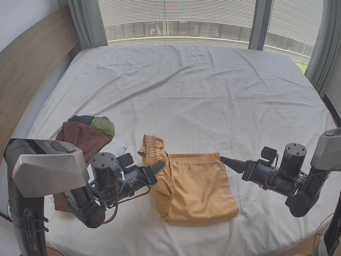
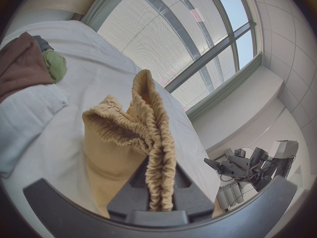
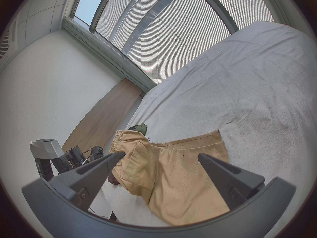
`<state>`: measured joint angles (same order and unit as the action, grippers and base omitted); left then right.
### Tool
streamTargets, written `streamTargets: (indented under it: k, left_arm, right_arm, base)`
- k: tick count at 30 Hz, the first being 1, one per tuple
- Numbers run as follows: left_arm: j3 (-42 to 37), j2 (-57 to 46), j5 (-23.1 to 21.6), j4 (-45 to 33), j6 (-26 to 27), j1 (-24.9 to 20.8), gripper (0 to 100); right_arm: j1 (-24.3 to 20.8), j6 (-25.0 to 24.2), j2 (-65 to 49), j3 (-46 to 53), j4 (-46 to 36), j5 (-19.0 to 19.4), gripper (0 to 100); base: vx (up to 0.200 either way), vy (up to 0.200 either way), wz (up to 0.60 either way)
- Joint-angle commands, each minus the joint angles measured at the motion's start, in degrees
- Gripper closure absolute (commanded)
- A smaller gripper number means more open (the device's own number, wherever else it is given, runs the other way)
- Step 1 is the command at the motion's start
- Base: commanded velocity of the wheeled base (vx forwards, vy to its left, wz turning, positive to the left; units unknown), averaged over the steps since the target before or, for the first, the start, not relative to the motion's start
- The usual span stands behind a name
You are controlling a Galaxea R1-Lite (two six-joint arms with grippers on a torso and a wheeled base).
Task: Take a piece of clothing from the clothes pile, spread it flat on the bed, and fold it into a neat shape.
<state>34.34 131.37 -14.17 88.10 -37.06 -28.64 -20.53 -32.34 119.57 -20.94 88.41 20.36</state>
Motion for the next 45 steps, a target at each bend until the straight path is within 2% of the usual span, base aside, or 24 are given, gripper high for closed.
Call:
streamTargets:
  k: [1,11,17,30,45]
  left_arm:
    - [1.61,2.32,0.02,-0.03,-0.03,-1.60,100]
    - [4.77,4.25,0.10,-1.00,-0.21,-4.67,100]
    - [8.02,5.22,0.72,-2.32,-0.21,-6.34,100]
    - [16.20,6.97,0.89,-9.00,-2.14,-11.44,100]
    - [20.15,10.67,1.07,-12.69,-2.14,-13.73,100]
  right_arm:
    - [0.75,0.00,-0.03,-0.33,0.01,0.03,0]
    - [1.46,0.00,-0.12,-1.47,0.01,-0.32,0]
    - [3.48,0.00,-0.12,-3.31,0.01,-1.55,0]
    - [7.26,0.00,0.23,-5.69,-0.08,-2.52,0]
    - [7.35,-0.09,0.14,-5.95,-0.08,-2.52,0]
  base:
    - [0.000,0.000,0.00]
    - [0.000,0.000,0.00]
    - [0.000,0.000,0.00]
    - [0.000,0.000,0.00]
    - [0.000,0.000,0.00]
